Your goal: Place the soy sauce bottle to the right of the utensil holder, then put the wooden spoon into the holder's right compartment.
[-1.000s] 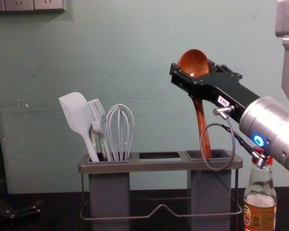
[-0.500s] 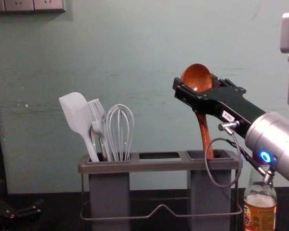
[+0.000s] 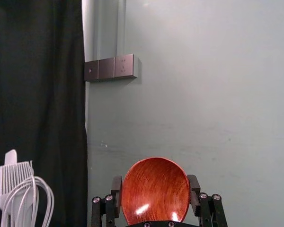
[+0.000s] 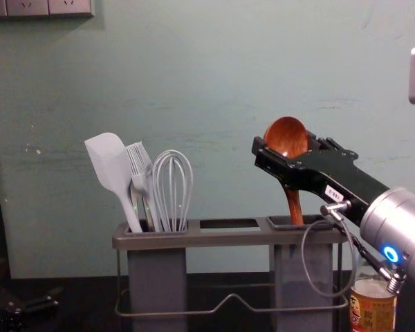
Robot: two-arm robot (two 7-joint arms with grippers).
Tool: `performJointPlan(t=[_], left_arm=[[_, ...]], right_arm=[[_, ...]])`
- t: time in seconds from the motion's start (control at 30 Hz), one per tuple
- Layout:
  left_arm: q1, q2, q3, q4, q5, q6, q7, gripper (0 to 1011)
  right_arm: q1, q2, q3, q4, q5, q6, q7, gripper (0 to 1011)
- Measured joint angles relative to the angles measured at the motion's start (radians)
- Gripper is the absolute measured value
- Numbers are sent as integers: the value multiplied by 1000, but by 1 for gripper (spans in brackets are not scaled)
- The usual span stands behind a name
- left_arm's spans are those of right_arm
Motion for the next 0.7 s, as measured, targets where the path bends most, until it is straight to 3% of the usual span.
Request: performJointPlan(t=[0.7], left_arm=[[0, 0, 0, 0, 0, 0, 0, 1005]], right_arm=[[-34, 10, 1, -4, 11, 13, 7, 840]])
